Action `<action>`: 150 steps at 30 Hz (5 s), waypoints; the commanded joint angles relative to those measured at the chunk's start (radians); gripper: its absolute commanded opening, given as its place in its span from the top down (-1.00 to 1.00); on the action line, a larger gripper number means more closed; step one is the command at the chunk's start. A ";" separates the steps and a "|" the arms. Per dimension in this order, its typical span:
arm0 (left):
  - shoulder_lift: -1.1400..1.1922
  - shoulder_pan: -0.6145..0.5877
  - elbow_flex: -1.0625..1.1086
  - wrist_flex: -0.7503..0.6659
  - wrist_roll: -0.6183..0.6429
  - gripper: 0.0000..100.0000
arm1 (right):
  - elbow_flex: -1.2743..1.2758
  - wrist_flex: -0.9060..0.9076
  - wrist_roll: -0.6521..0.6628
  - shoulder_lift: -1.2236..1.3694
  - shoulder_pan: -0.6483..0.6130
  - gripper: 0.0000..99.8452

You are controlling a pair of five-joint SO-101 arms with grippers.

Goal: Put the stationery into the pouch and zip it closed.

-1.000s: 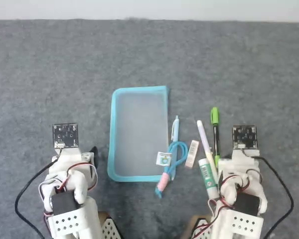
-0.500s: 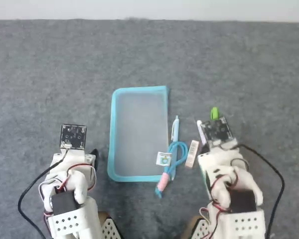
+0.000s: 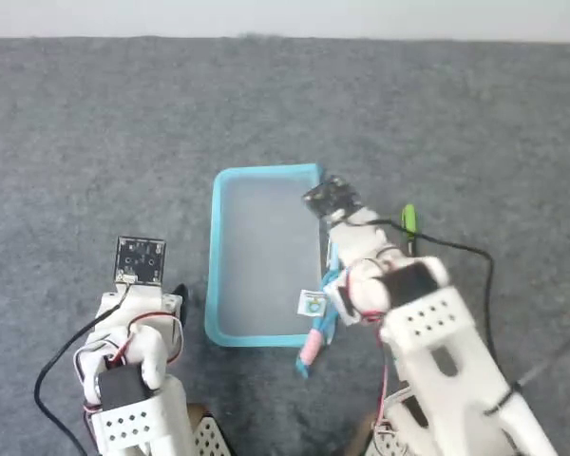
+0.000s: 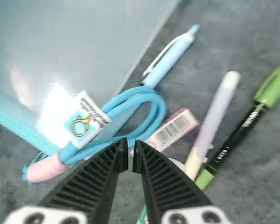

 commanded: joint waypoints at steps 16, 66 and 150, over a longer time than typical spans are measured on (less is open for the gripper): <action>-0.023 0.008 -0.007 0.006 -0.011 0.57 | -0.054 -0.061 -0.325 0.105 -0.340 0.61; -0.021 0.011 -0.007 -0.230 -0.069 0.57 | -0.723 0.148 -0.075 0.513 0.217 0.99; 1.082 -0.149 -0.349 -0.620 0.034 0.56 | -0.462 -0.110 0.738 0.696 0.208 0.33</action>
